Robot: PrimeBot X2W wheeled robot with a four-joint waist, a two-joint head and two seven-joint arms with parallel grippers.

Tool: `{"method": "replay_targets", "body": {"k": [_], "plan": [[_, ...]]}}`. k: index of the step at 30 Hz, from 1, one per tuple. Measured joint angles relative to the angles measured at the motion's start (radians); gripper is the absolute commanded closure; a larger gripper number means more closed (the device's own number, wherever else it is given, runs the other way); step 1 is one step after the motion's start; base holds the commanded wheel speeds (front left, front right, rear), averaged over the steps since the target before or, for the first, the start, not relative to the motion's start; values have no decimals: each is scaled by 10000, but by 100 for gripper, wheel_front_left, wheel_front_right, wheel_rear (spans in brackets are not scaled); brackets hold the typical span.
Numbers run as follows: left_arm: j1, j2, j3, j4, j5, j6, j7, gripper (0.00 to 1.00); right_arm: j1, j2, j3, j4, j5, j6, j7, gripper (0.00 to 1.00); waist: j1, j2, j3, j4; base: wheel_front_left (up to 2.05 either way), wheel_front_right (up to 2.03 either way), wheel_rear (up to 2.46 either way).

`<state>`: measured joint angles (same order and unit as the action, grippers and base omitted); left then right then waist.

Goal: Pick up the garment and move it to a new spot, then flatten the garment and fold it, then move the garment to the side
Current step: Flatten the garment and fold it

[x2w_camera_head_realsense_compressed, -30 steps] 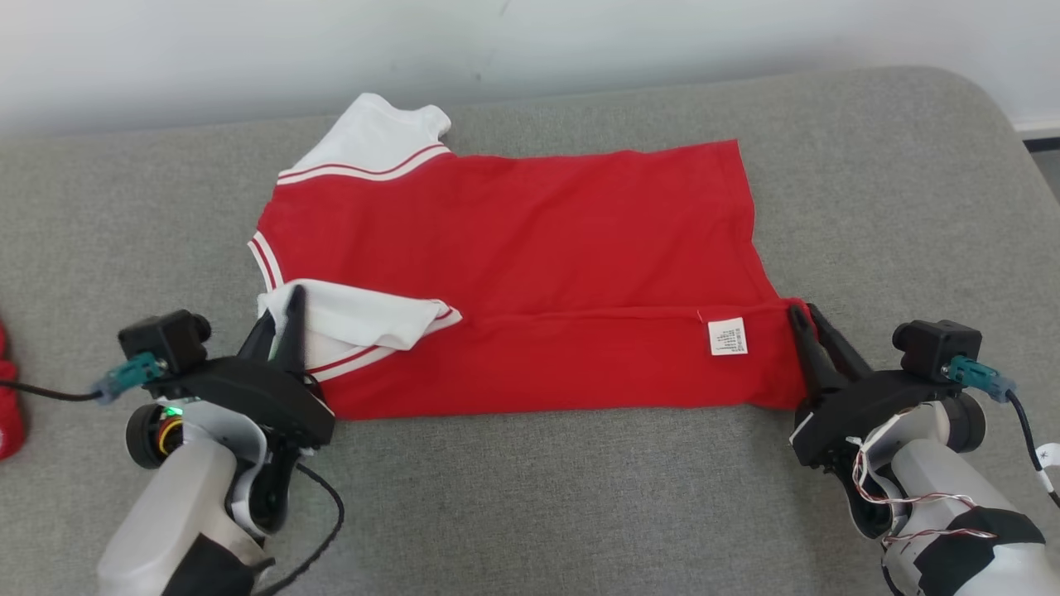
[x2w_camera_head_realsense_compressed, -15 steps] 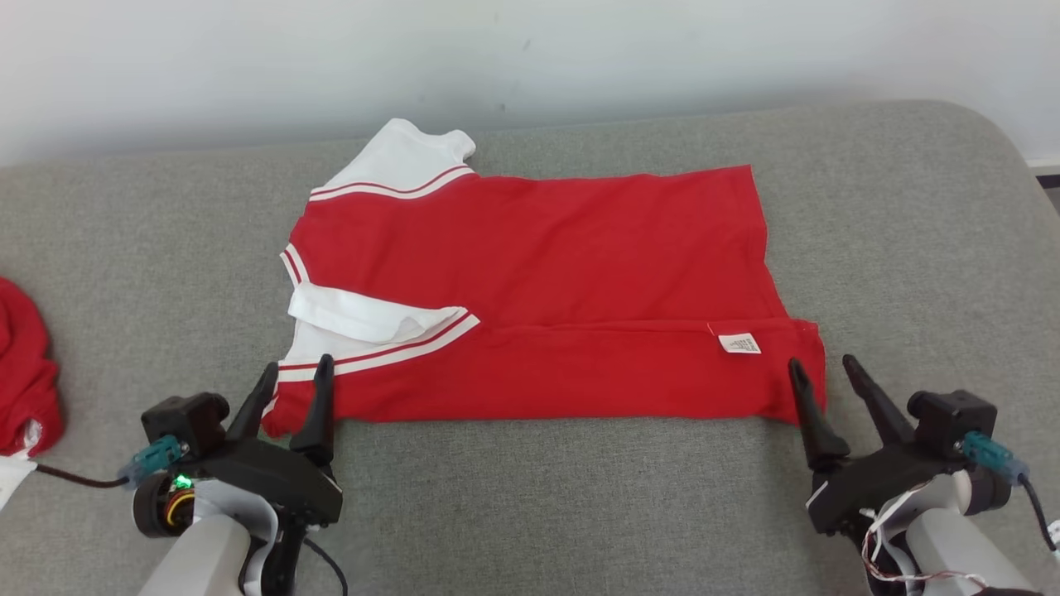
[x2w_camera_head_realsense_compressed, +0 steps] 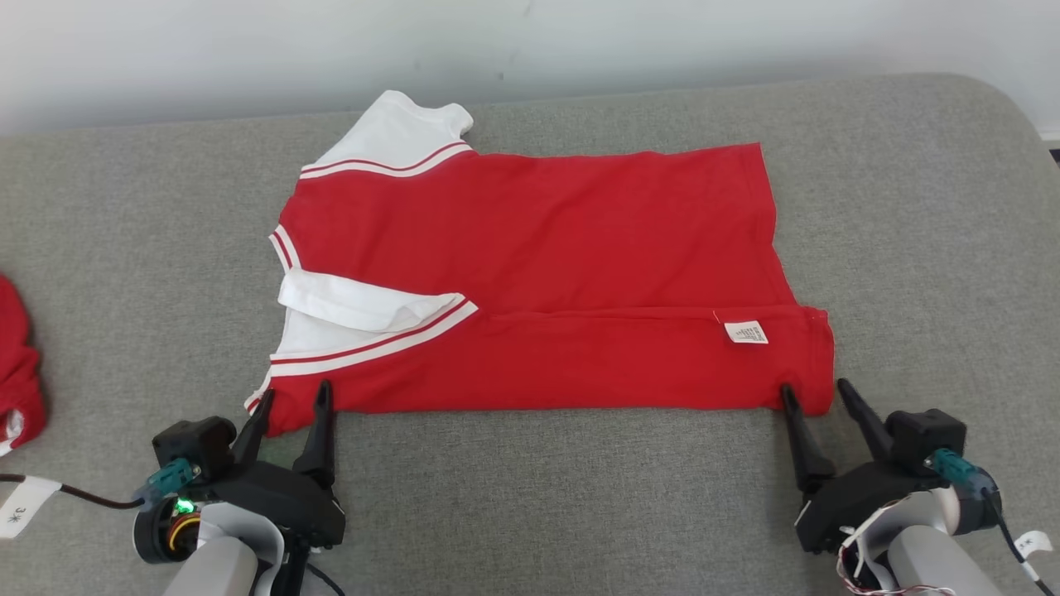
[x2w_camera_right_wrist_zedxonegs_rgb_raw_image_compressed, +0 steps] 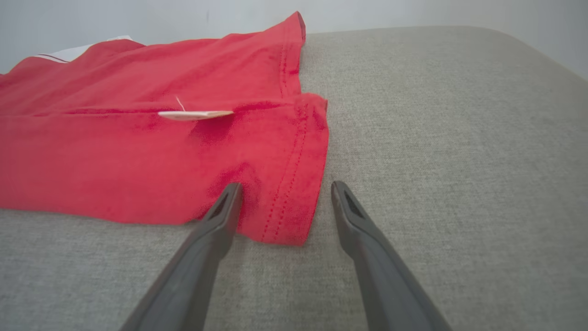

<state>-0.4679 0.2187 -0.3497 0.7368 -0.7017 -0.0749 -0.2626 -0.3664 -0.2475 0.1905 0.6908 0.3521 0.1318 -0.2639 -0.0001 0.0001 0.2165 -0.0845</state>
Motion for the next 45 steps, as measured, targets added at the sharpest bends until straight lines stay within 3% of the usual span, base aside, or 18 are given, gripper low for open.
{"method": "replay_targets", "body": {"k": [3, 4, 5, 6, 14, 21, 28, 35, 36, 37, 38, 39, 45], "plan": [[-59, -107, 113, 284, 188, 21, -2, 0, -61, 194, -27, 230, -144, 0, -2, 1, 0, 0, 61, -42, 0, 0, 0], [-70, -136, 130, 380, 276, 40, -12, 31, -97, 257, -27, 328, -180, 0, -2, 55, 0, 0, 65, -60, 0, 0, 0], [-96, -151, 155, 468, 343, 33, -13, 58, -140, 330, -15, 387, -203, 0, 0, 87, 1, 0, 62, -81, 0, 0, 0], [-110, -171, 201, 545, 366, 25, -15, 100, -198, 385, -8, 412, -203, 0, 0, 100, 1, 0, 47, -95, 0, 0, 0], [246, -330, 393, 798, 573, -305, -12, 100, -84, 351, -387, 157, -65, 0, 2, 100, 1, 0, -389, -88, 0, 0, 0], [1814, -508, 497, -25, 493, -483, 0, 100, 1676, 21, -826, -1070, 88, 0, 0, 100, 1, -1, -1147, -17, 0, 0, 0], [3554, -594, 650, -1237, 290, -364, 0, 100, 3359, -203, -903, -1914, 176, 0, 0, 100, -1, -1, -1617, 36, 0, 0, 0], [4293, -679, 675, -2057, 67, -119, 148, 100, 3986, -169, -1045, -2138, 313, 0, 40, 100, 0, -1, -1627, 114, 0, 0, 0], [4291, -679, 685, -2113, 54, -50, 151, 100, 3986, -104, -934, -2119, 430, 0, 40, 86, 0, -1, -1632, 105, 0, 0, 0], [4290, -644, 652, -2136, 125, -17, 150, 58, 3978, -92, -882, -2086, 441, 0, 40, 40, 0, -1, -1637, 95, 0, 0, 0], [4289, -594, 633, -2173, 240, 46, 144, 22, 3964, -86, -834, -2065, 443, 0, 40, 0, 0, -1, -1650, 85, 0, 0, 0], [4289, -594, 633, -2173, 240, 46, 144, 0, 3964, -86, -834, -2065, 443, 0, 40, 0, 0, -1, -1650, 85, 0, 0, 0], [4298, -525, 738, -2583, 420, 48, 75, 0, 3863, -111, -782, -2619, 719, 0, 25, 0, 0, -1, -1704, 21, 0, 0, 0]]}}
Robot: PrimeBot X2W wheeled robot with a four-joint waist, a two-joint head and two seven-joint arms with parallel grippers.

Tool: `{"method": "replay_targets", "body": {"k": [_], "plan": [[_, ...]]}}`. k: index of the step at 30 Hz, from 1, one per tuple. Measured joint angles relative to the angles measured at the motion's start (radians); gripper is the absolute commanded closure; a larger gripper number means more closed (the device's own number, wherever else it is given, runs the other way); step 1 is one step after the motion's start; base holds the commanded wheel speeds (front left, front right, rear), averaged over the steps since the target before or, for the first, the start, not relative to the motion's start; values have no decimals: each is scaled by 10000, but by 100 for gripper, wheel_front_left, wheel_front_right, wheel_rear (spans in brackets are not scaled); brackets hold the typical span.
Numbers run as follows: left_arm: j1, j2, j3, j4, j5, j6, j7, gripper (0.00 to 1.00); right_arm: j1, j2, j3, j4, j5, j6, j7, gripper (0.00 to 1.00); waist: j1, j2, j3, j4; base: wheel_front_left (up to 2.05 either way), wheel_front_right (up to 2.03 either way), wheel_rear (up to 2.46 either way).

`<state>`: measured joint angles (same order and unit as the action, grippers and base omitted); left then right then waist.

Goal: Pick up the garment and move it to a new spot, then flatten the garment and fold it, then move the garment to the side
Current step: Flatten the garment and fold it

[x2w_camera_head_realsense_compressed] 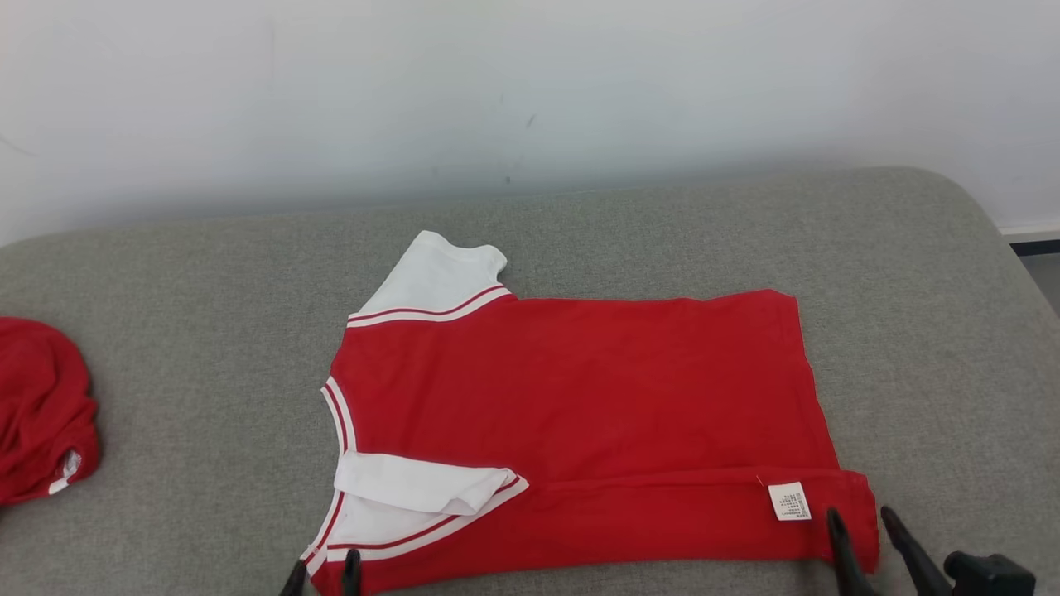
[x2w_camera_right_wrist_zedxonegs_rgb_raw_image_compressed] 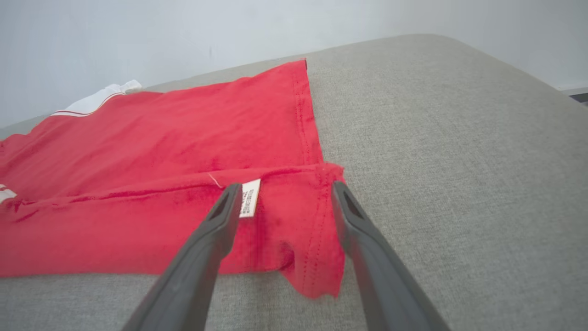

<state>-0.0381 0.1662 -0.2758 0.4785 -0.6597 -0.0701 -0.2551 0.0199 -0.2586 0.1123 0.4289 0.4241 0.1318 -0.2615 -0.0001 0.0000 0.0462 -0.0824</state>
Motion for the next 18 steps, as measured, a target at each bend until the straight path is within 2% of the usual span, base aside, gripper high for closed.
{"method": "replay_targets", "body": {"k": [3, 6, 12, 18], "plan": [[18, 48, 213, -447, 268, 79, -46, 0, 1, 0, -165, -539, -23, 0, -19, 0, 0, 0, -11, 12, 0, 0, 0], [41, -23, 869, -1277, 679, 136, -61, 0, 5, 107, -405, -1032, -144, 0, -25, 0, 1, 0, -8, 68, 0, 0, 0], [436, -481, 2203, -2874, 2487, 151, -73, 0, -4, 690, -794, -1783, -477, 0, -25, 0, 1, 0, 107, 122, 0, 0, 0], [787, -953, 2984, -3507, 3877, -113, -73, 0, -11, 1197, -1093, -2090, -734, 0, -25, 0, 1, 0, 197, 143, 0, 0, 0]]}}
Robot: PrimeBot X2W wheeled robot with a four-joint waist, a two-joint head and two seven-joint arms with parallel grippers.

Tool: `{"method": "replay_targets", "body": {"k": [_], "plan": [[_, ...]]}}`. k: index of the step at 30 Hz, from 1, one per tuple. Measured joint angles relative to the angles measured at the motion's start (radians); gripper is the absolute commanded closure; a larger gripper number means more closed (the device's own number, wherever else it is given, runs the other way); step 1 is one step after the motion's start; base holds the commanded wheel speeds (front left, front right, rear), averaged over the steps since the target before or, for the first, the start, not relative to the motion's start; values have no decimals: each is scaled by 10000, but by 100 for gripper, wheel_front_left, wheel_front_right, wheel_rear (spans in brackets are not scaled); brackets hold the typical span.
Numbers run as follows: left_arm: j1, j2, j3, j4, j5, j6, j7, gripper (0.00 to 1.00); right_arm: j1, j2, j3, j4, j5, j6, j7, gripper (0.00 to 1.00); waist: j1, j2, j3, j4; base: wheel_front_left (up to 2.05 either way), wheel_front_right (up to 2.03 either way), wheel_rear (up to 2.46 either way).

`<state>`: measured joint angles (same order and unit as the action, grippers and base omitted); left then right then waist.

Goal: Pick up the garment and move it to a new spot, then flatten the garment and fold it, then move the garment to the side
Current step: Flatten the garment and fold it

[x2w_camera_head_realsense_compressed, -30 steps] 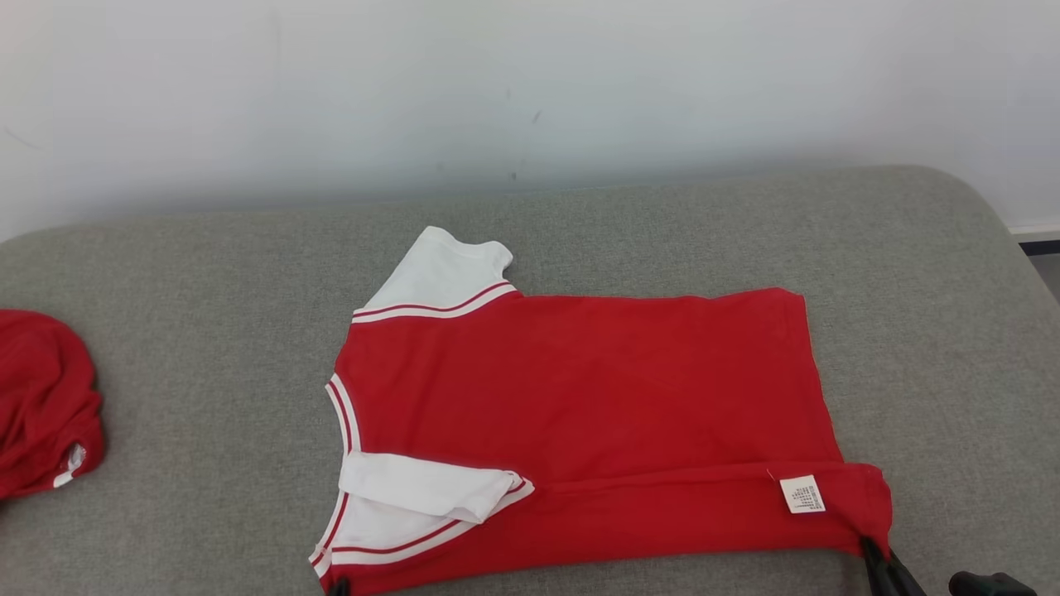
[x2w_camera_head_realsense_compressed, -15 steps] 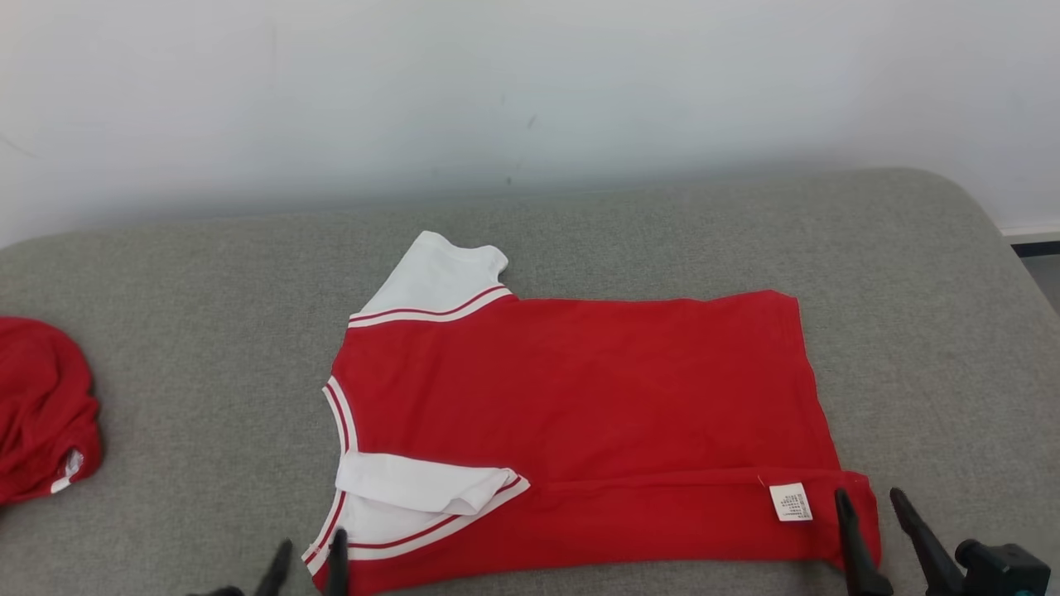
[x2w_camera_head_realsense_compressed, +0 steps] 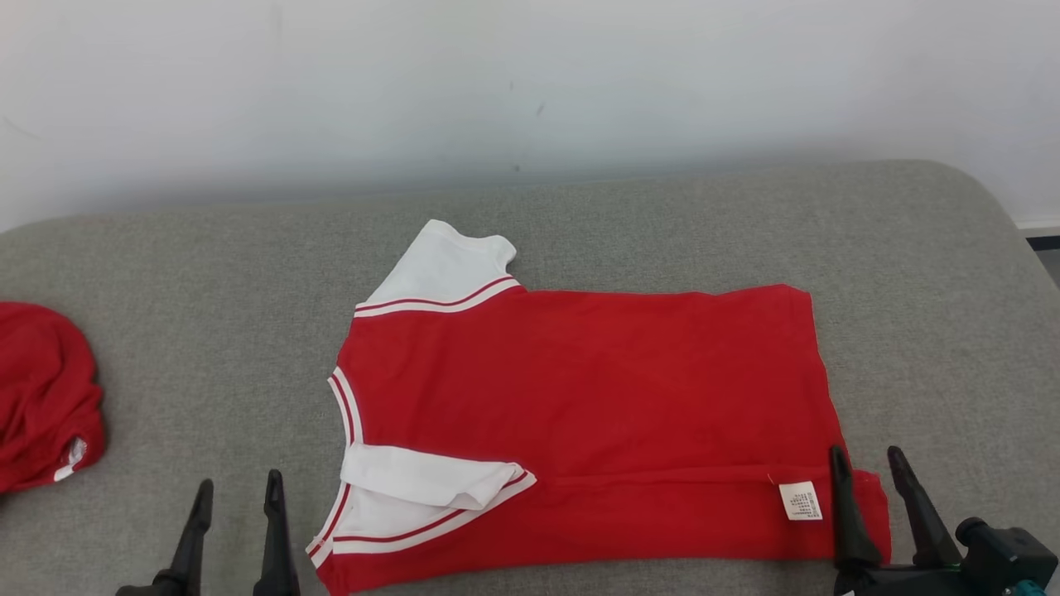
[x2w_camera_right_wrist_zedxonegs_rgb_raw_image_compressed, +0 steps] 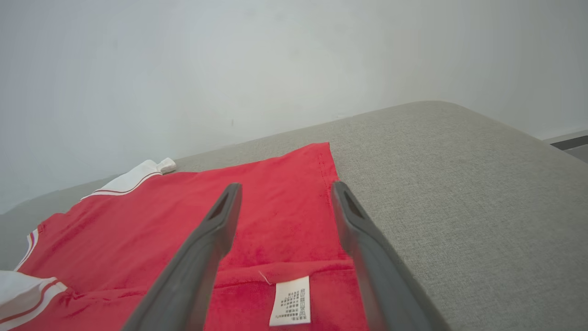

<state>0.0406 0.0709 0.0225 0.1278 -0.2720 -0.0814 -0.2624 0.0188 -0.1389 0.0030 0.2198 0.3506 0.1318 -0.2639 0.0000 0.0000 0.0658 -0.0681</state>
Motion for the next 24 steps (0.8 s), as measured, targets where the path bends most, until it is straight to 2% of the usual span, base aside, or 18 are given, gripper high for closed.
{"method": "replay_targets", "body": {"k": [4, 10, 16, 24], "plan": [[80, -105, 267, -362, 727, -140, 0, 0, 86, 284, -387, -303, -376, 0, 0, 0, 0, 0, 34, 103, 0, 0, 0], [412, -167, 468, -569, 1459, -242, 0, 0, 435, 589, -387, -690, -940, 0, -2, 0, 0, 1, 73, 200, 0, 0, 0], [445, -194, 742, -564, 1377, -286, 0, 0, 557, 708, -495, -798, -1170, 0, -2, 0, 0, 0, 5, 298, 0, 0, 0], [81, -199, 589, -211, 1216, -334, 0, 0, 397, 773, -518, -857, -1333, 0, -2, 0, 0, 0, 66, 158, 0, 0, 0]]}}
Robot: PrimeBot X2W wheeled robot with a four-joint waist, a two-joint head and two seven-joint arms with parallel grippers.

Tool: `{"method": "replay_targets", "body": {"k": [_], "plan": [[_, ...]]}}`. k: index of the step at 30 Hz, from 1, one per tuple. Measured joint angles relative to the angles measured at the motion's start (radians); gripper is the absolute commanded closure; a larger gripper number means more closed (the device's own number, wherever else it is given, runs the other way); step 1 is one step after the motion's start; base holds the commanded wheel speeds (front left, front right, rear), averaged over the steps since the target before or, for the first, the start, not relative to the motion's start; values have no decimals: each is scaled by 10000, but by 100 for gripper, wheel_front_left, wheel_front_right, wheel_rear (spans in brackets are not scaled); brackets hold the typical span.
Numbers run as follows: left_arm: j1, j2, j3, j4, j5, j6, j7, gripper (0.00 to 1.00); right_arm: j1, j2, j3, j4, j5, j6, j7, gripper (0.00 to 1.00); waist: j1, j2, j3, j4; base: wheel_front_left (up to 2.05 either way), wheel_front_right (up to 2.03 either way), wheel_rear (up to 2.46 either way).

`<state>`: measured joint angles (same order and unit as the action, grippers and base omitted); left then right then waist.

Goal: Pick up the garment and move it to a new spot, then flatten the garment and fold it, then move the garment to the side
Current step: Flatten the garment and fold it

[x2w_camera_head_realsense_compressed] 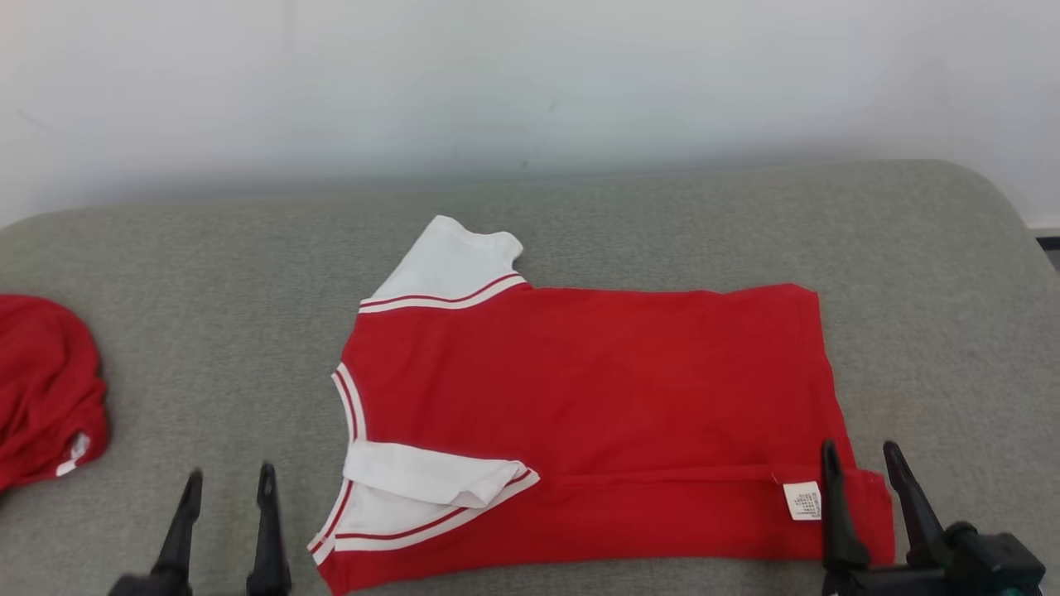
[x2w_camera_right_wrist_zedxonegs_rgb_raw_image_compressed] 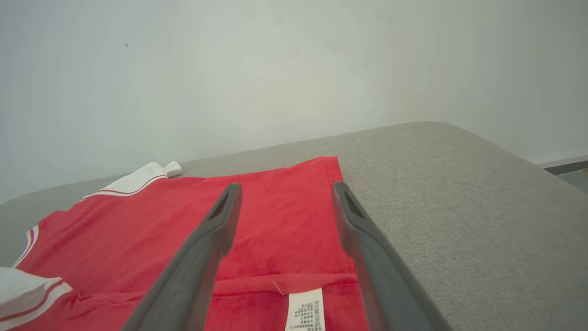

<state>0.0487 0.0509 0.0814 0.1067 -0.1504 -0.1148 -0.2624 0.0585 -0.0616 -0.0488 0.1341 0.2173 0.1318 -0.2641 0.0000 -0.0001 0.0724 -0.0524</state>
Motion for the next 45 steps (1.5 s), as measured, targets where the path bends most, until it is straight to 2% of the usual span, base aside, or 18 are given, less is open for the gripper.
{"method": "replay_targets", "body": {"k": [5, 12, 20, 25, 31, 43, 44, 45], "plan": [[-1301, 221, -148, 671, 105, -98, 0, 0, -697, 29, 163, 77, -157, 0, 0, 0, 1, 1, 166, -416, 0, 0, 0], [-3866, 1555, -871, 2330, -272, -148, 4, 0, -2153, 59, 602, 642, -153, 0, 0, 0, 1, 1, 674, -1293, 0, 0, 0], [-7096, 3206, -2201, 3601, -1576, -167, 1639, 0, -3987, 82, 1122, 1110, 140, 0, 0, 0, 3, 2, 1742, -2229, 0, 0, 0], [-8909, 3950, -3152, 4635, -2604, -165, 2951, 0, -4856, 92, 1551, 1172, 378, 0, 0, 0, 3, 2, 2695, -2918, 0, 0, 0], [-9986, 4268, -3848, 5749, -2746, -167, 3620, 0, -5112, 90, 1802, 1221, 479, 0, 0, 0, 3, 2, 3326, -3351, 0, 0, 0], [-11008, 4454, -4382, 7714, -2892, -167, 4226, 0, -5304, 98, 1979, 1402, 640, 0, 0, 0, 1, 3, 3961, -3833, 0, 0, 0], [-11018, 4360, -4376, 7818, -2953, -167, 4242, 35, -5319, 98, 1975, 1413, 640, 0, 0, 0, 1, 2, 3976, -3836, 0, 0, 0], [-11049, 4286, -4378, 7885, -3072, -167, 4253, 80, -5350, 98, 1979, 1440, 639, 0, 0, 0, 1, 2, 3994, -3832, 0, 0, 0]]}}
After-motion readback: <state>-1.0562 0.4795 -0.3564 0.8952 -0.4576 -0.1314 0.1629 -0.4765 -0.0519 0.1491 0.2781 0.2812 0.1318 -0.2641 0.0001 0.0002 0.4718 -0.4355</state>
